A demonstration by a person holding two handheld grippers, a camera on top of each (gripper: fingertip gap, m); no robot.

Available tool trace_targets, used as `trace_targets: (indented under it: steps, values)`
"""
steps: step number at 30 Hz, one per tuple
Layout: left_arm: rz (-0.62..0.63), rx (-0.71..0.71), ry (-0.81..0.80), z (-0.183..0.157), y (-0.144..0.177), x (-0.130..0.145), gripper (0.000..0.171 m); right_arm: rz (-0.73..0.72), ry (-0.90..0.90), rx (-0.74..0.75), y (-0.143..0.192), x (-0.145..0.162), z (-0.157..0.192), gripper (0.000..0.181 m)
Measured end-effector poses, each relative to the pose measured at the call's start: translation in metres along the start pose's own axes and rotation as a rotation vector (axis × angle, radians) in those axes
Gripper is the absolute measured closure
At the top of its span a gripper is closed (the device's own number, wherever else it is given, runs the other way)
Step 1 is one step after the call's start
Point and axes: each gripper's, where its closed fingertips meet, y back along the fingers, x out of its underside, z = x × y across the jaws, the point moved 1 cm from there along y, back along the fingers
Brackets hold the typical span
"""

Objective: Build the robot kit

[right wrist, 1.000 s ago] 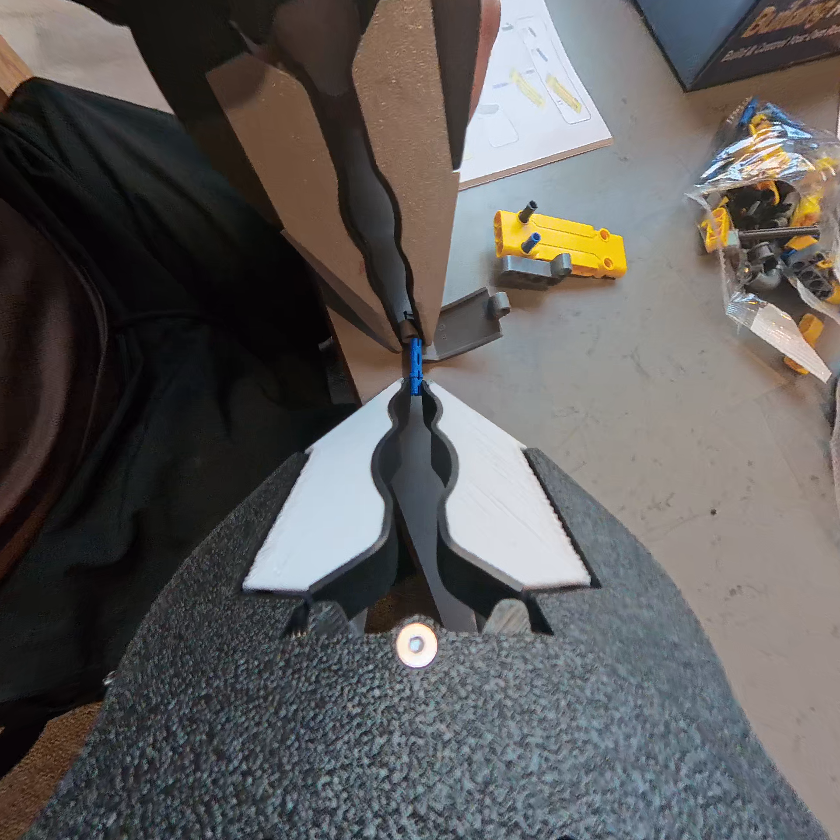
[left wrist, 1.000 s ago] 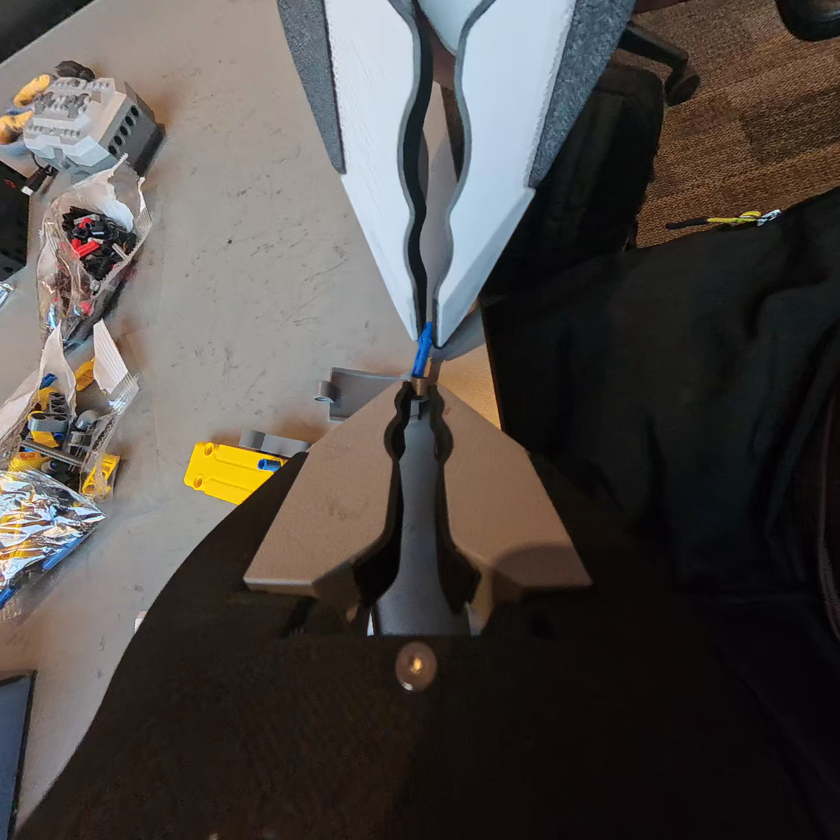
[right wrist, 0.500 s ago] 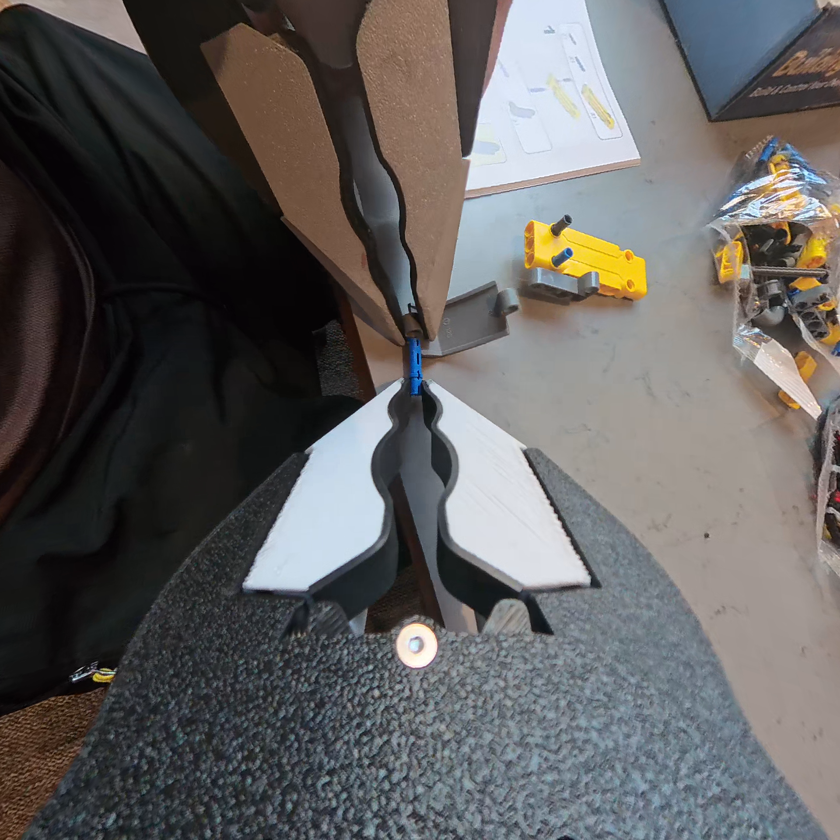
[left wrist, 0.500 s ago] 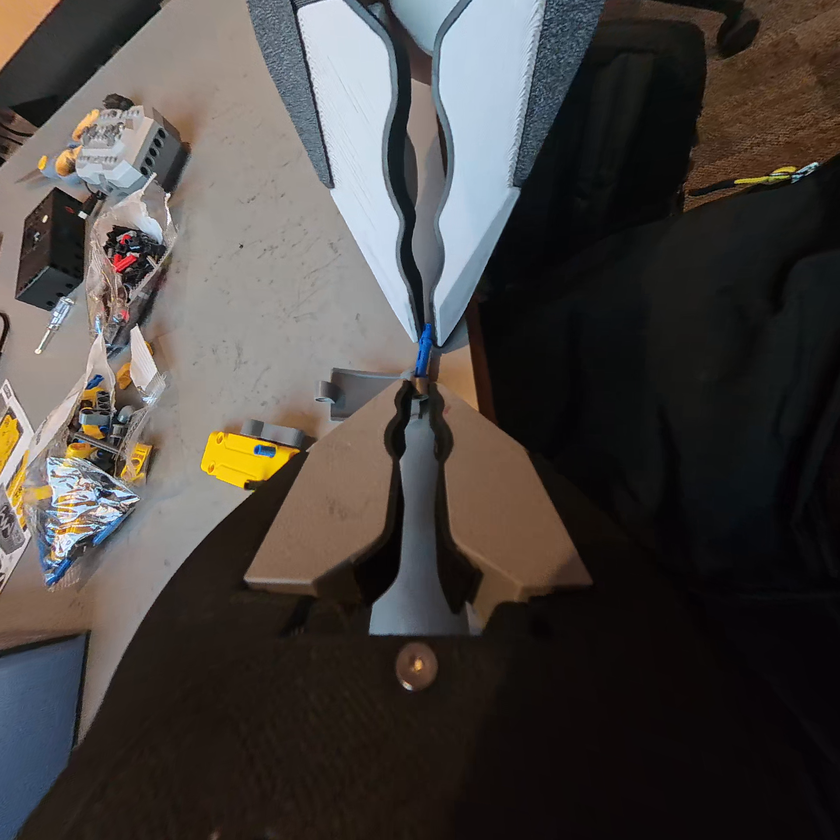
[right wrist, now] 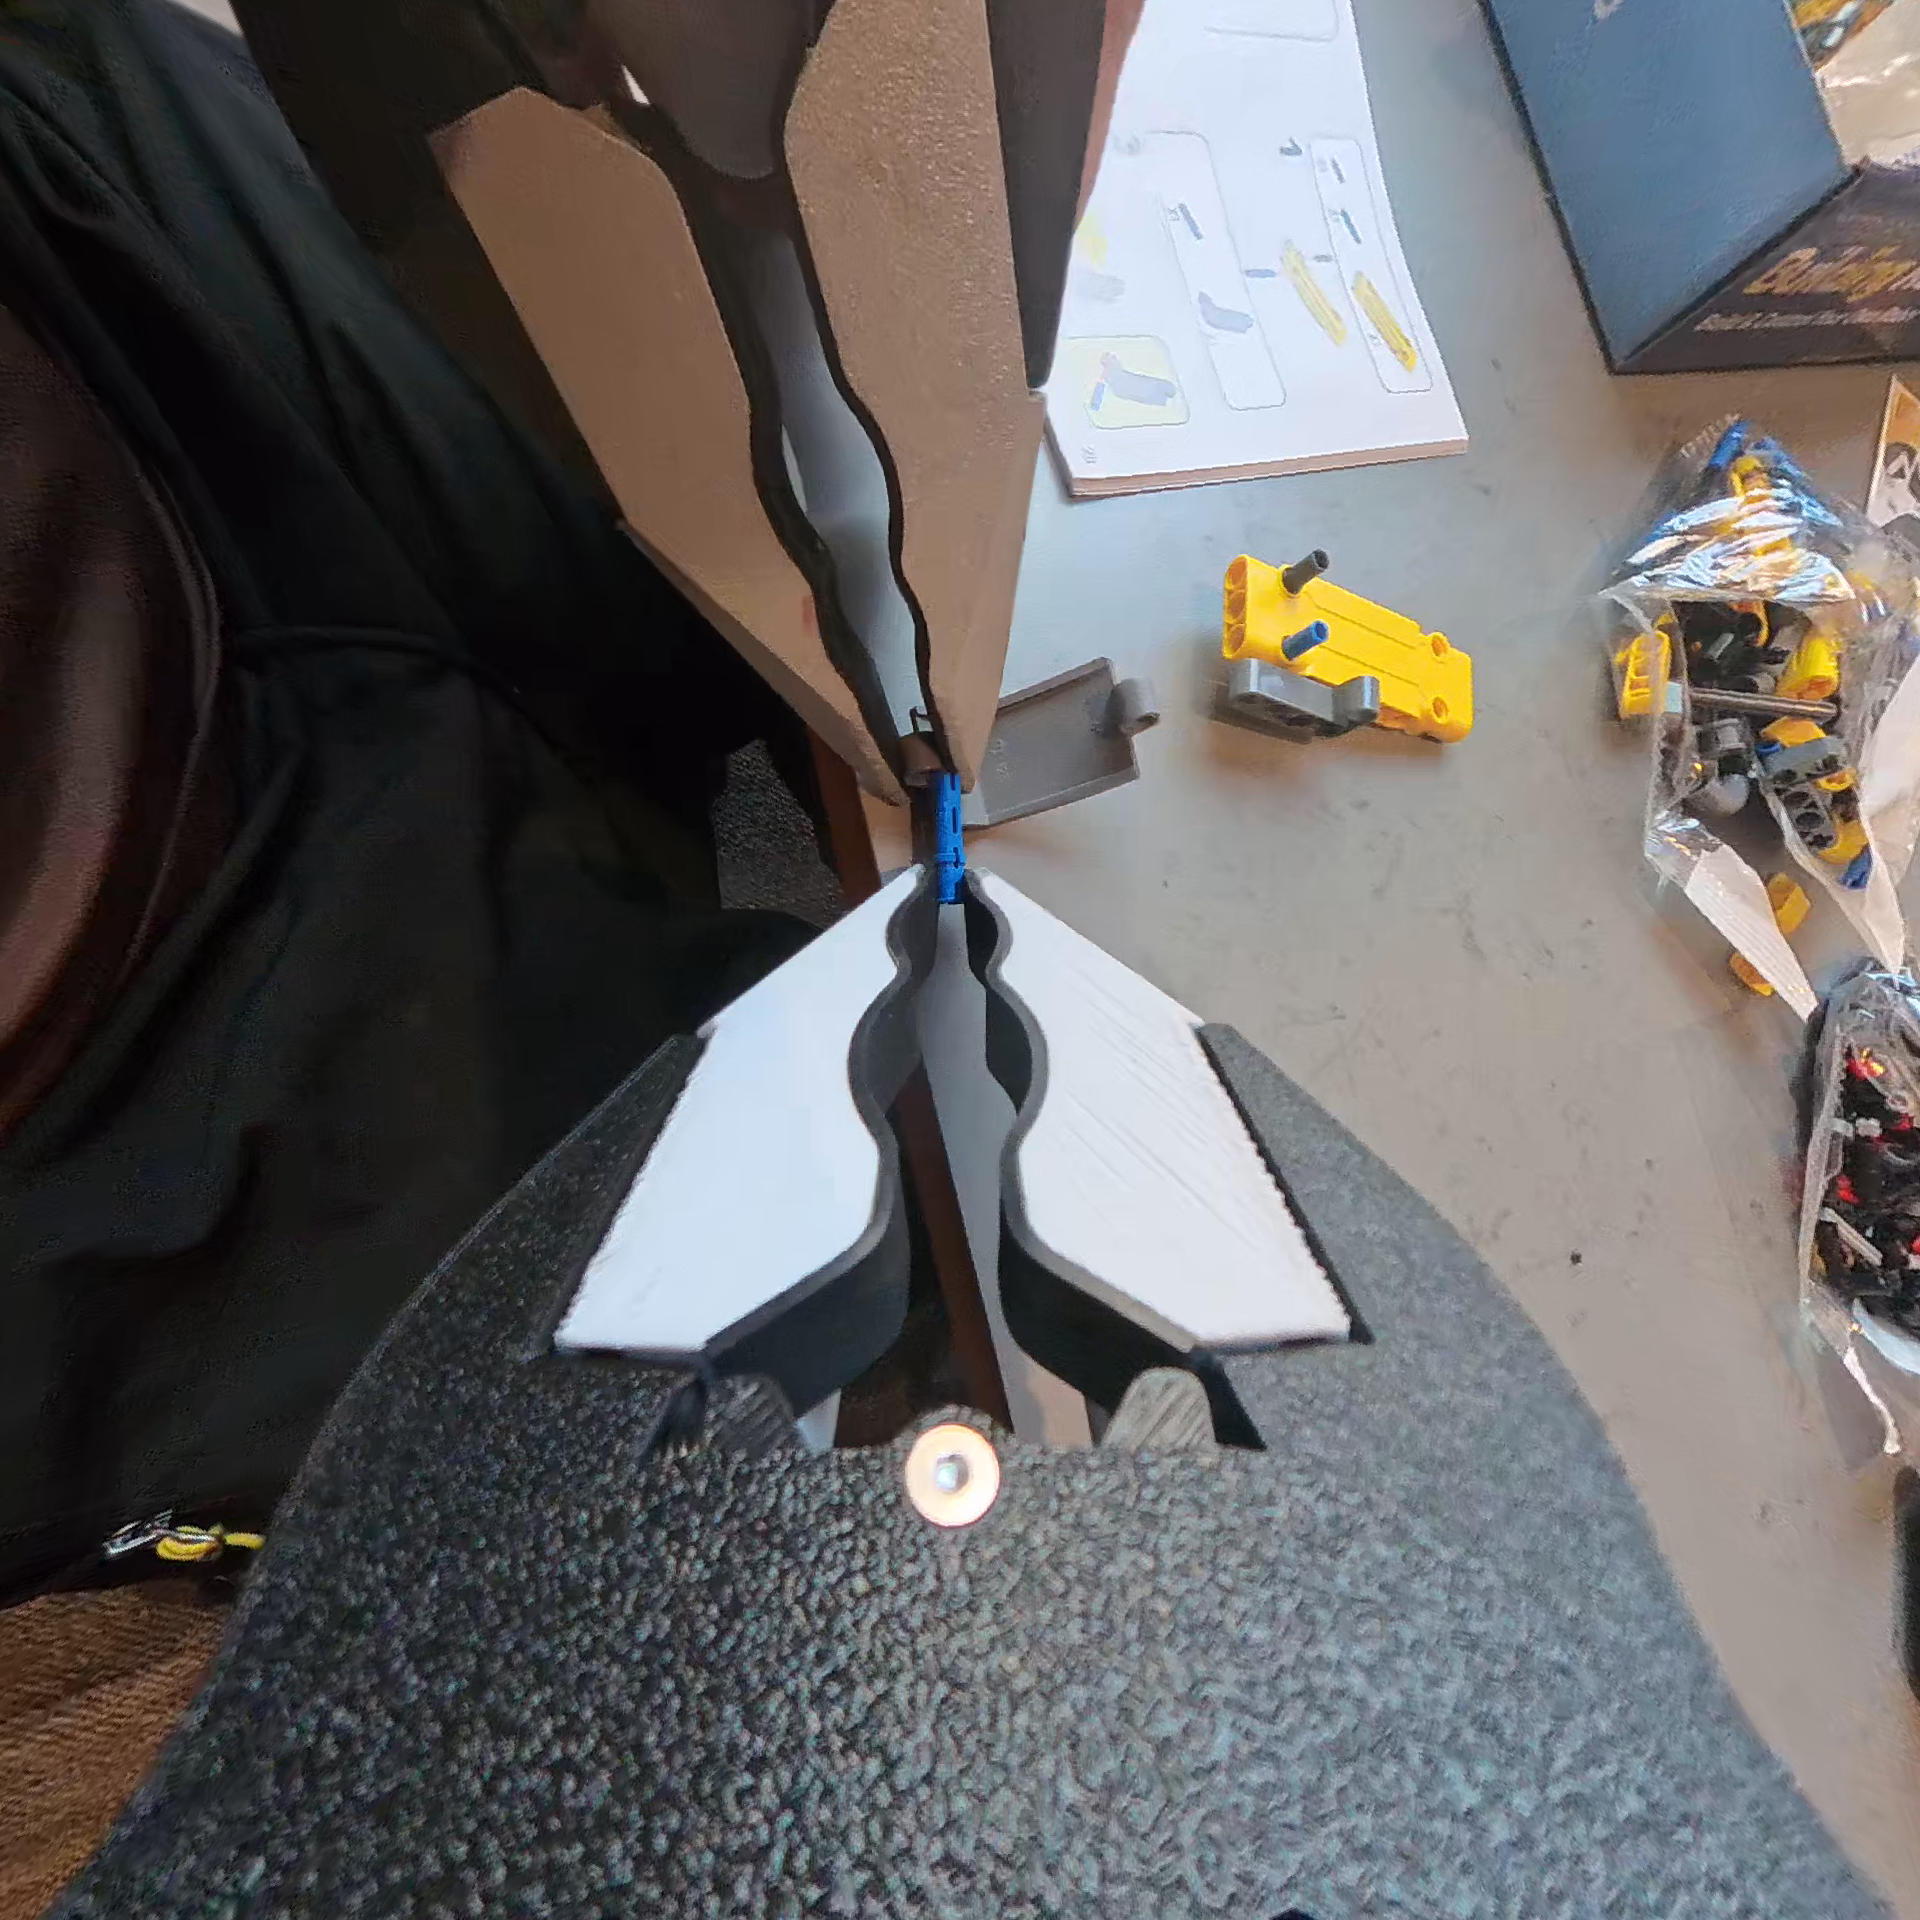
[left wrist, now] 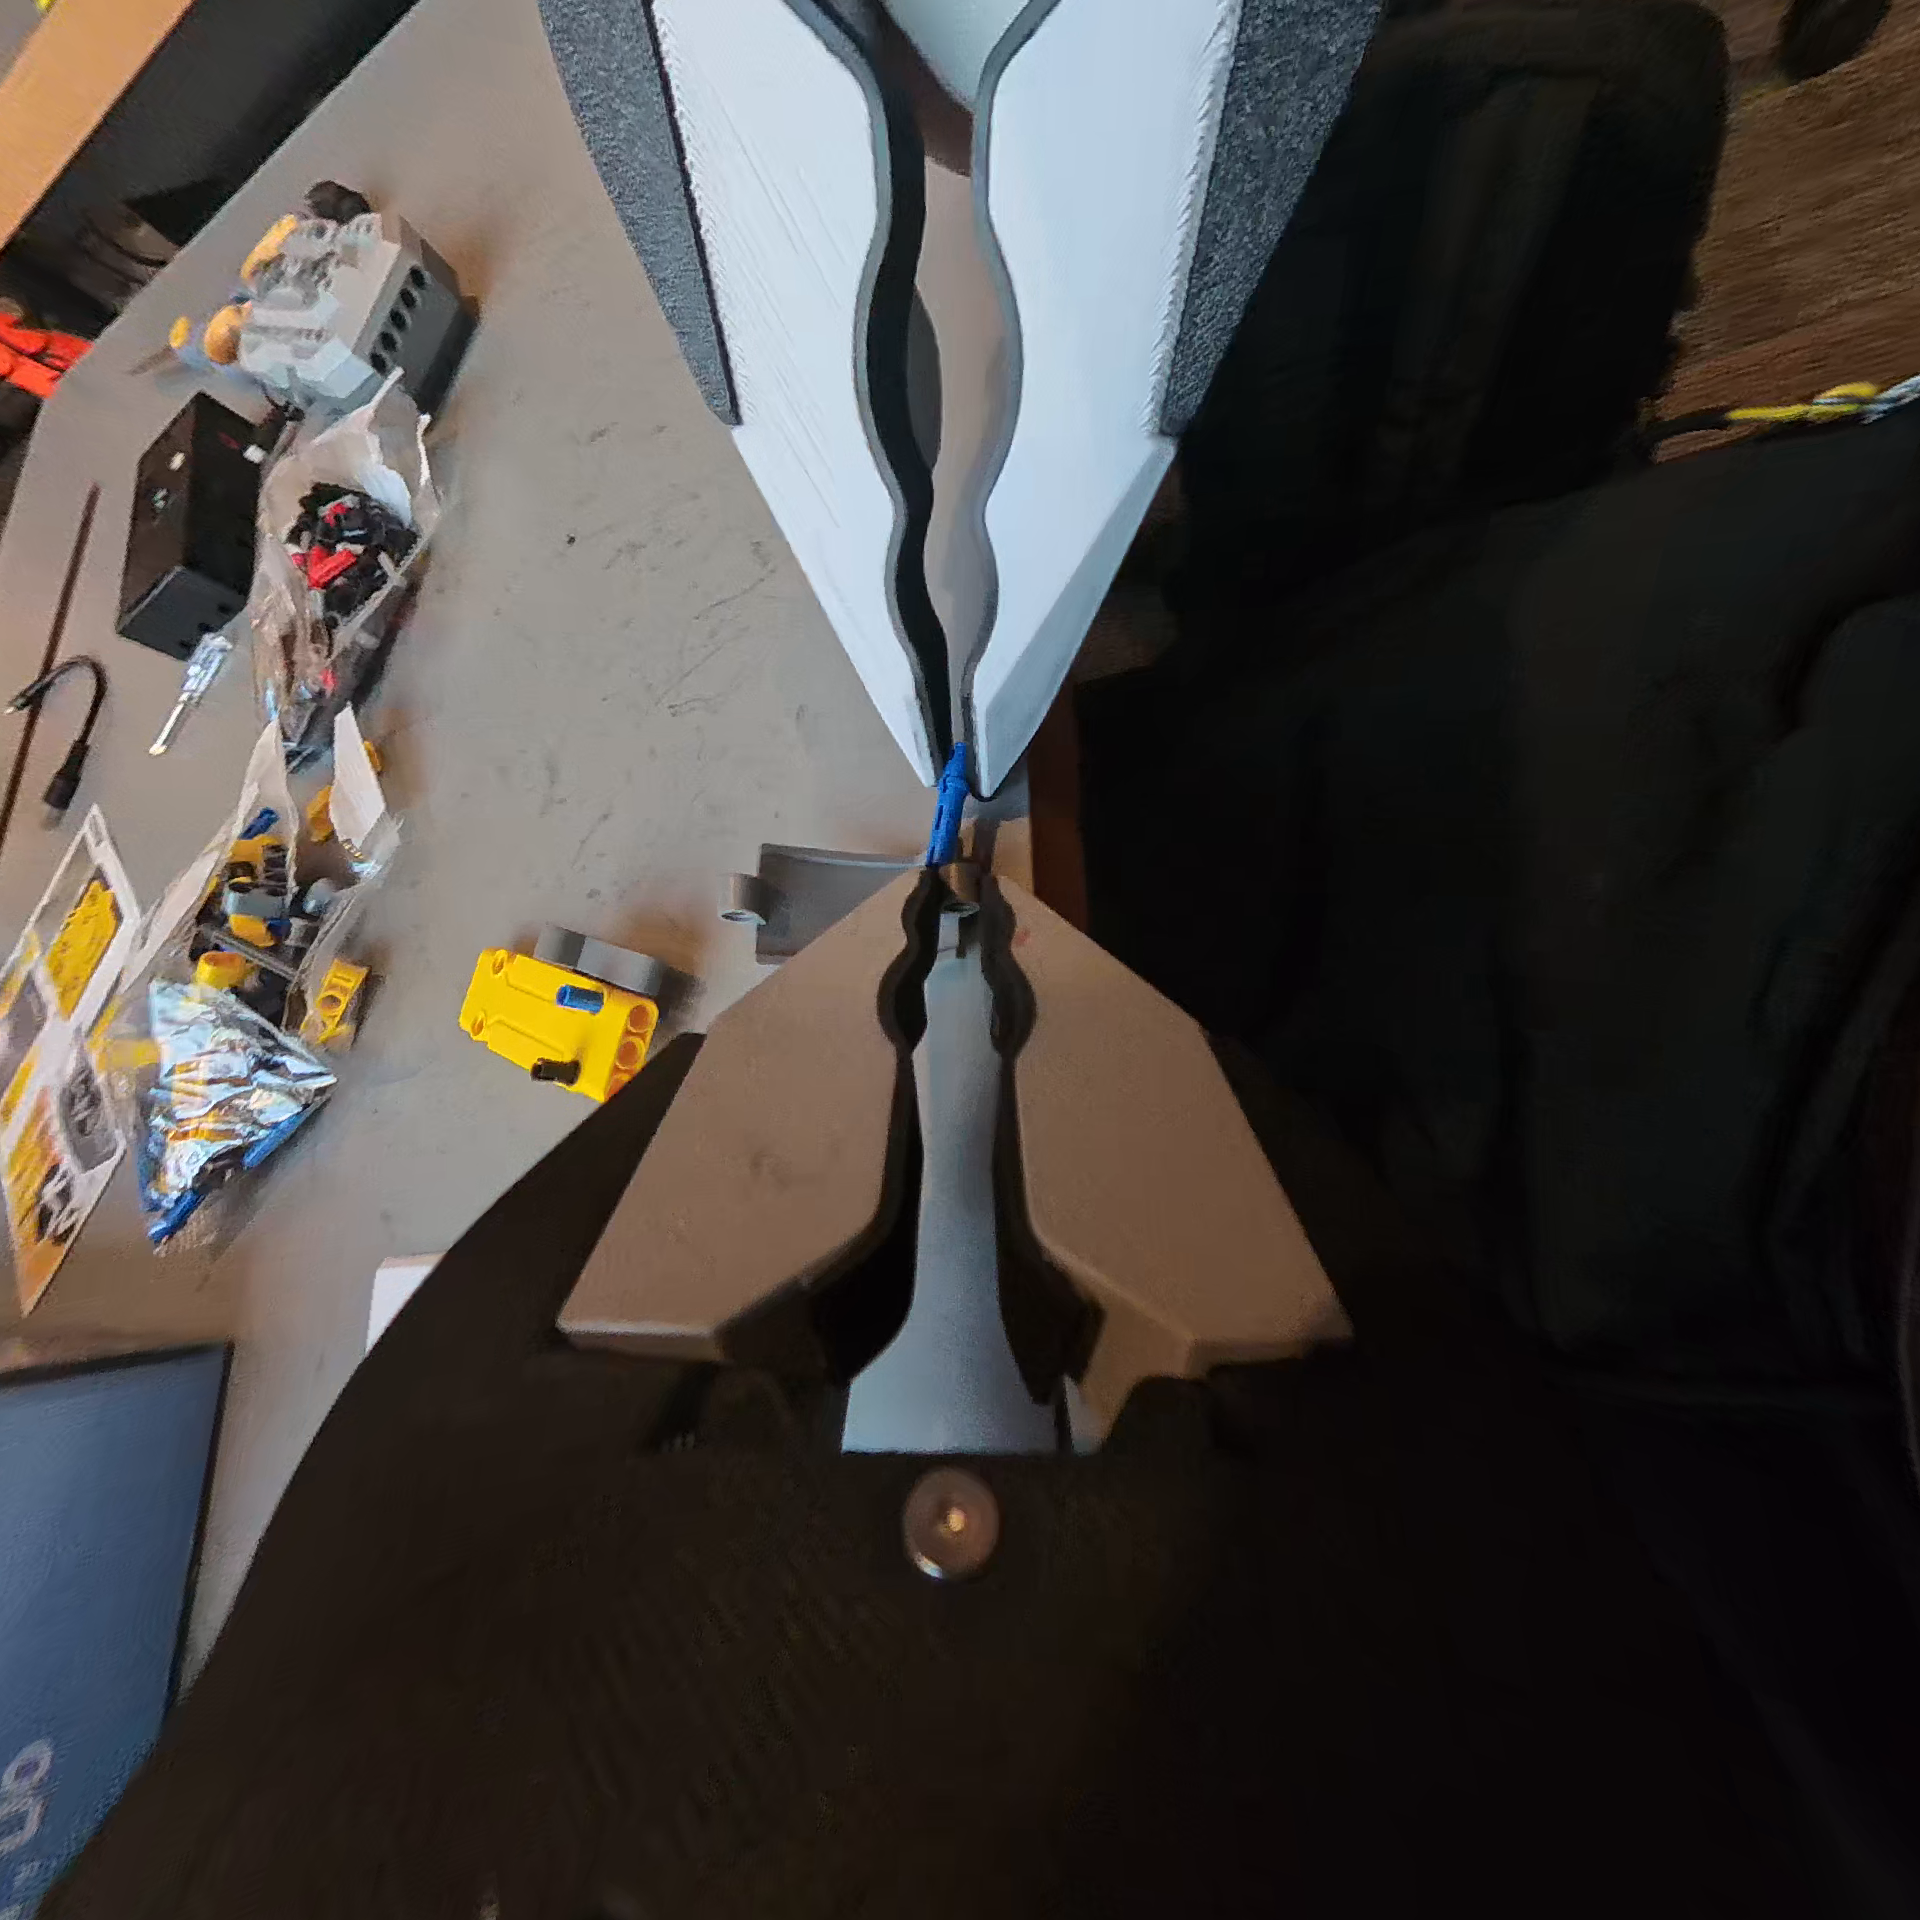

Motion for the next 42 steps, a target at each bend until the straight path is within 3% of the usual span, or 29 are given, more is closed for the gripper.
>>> trace_targets:
  steps: [5, 42]
  values:
    - [0.014, -0.087, -0.004, -0.0047, 0.0017, -0.0017, 0.166, -0.008, 0.081, 0.027, 0.0032, -0.0019, 0.0006, 0.176]
    - [-0.001, 0.046, 0.154, -0.0057, 0.0017, -0.0019, 0.166, 0.015, 0.237, 0.089, 0.0060, -0.0033, 0.0040, 0.176]
